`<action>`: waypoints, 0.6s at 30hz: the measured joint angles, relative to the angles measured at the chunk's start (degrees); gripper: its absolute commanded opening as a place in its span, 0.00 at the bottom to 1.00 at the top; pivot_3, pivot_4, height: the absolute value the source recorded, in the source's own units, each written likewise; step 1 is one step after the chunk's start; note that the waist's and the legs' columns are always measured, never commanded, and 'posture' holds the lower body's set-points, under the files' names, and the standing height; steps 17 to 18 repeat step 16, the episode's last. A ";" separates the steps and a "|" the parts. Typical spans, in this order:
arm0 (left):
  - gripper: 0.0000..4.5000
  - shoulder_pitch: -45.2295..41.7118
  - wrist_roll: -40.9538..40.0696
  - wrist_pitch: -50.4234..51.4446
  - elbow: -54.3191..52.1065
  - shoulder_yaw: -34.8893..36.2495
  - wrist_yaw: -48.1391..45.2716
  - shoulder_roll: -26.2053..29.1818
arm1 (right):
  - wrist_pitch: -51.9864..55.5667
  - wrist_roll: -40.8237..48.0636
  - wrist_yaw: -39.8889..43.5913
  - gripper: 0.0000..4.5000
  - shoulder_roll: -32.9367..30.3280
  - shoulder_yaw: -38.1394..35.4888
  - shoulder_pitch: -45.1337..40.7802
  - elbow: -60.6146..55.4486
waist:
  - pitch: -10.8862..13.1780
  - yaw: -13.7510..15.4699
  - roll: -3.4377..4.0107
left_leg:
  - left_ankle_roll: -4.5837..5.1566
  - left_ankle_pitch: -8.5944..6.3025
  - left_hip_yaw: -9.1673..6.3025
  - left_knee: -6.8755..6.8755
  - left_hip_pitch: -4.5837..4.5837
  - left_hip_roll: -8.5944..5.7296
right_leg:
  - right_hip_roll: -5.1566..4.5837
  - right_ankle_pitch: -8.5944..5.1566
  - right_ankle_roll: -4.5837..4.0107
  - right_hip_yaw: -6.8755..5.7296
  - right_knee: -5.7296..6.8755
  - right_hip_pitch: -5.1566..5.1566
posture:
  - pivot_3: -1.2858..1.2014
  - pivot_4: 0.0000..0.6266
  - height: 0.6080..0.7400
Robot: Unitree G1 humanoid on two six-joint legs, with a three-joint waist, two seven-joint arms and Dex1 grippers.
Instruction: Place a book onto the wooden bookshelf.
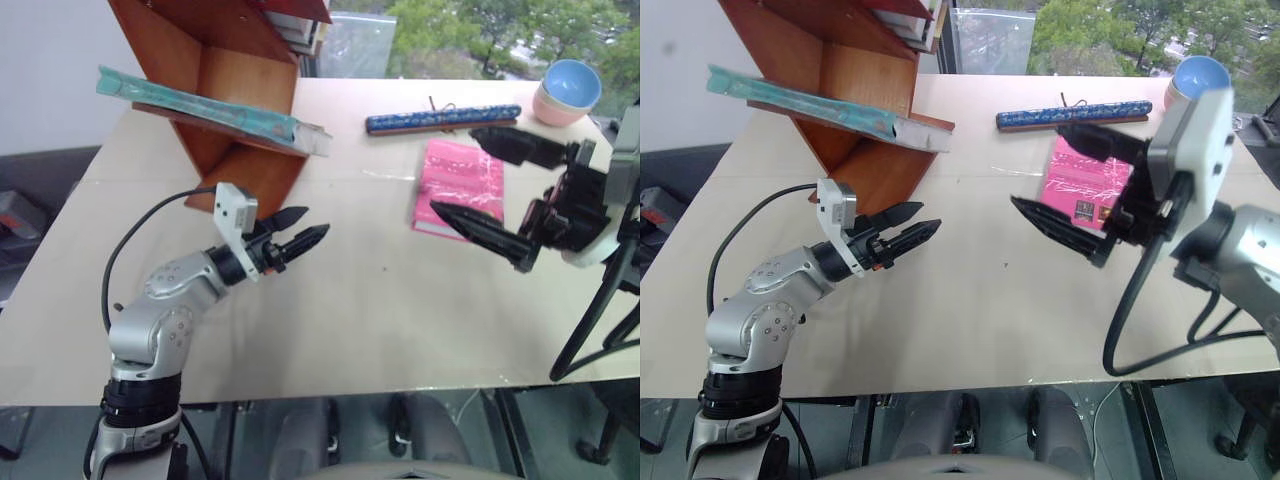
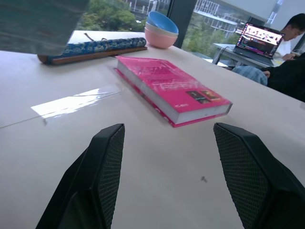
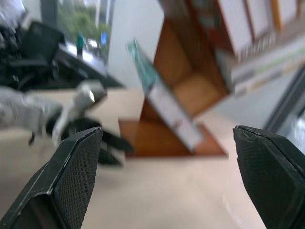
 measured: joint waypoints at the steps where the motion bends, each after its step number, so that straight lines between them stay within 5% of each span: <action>1: 0.69 0.39 0.01 -0.37 0.25 0.07 -0.75 0.46 | 0.38 -0.45 0.51 1.00 -0.48 -1.48 2.79 -0.21 | 0.00 -0.01 0.02 | 0.01 0.00 0.01 -0.01 -0.02 0.00 | -0.04 0.00 0.00 0.00 -0.02 -0.01 | 0.52 0.24 0.98; 7: 0.69 6.36 1.65 -4.13 0.69 1.71 -6.03 6.45 | 6.03 -5.72 5.04 1.00 -2.76 -12.71 24.32 -0.50 | 0.00 -0.01 0.04 | 0.00 -0.02 -0.06 -0.04 -0.01 0.02 | -0.21 -0.03 0.03 0.03 -0.09 0.01 | 0.52 0.24 0.98; 10: 0.88 7.89 -0.28 -4.10 1.36 4.38 -8.02 7.47 | 6.84 -11.77 7.32 1.00 -3.49 -15.45 30.89 1.54 | 0.00 -0.02 0.05 | -0.17 -0.16 -0.07 -0.04 -0.04 0.02 | -0.28 -0.15 0.24 0.03 -0.14 0.00 | 0.52 0.24 0.98; 12: 0.99 8.38 -0.09 -4.21 1.34 5.03 -8.07 8.82 | 6.68 -14.22 9.06 1.00 -3.48 -16.29 32.45 2.03 | 0.00 -0.04 0.05 | -0.19 -0.17 -0.08 -0.04 -0.03 0.02 | -0.29 -0.16 0.26 0.04 -0.14 0.00 | 0.52 0.24 0.98; 18: 0.99 9.88 0.98 -4.11 1.27 4.97 -8.13 9.80 | 6.10 -15.98 11.23 1.00 -3.37 -17.69 32.40 2.40 | 0.00 -0.05 0.08 | -0.20 -0.18 -0.10 -0.06 -0.04 0.03 | -0.29 -0.17 0.26 0.02 -0.14 0.00 | 0.52 0.24 0.98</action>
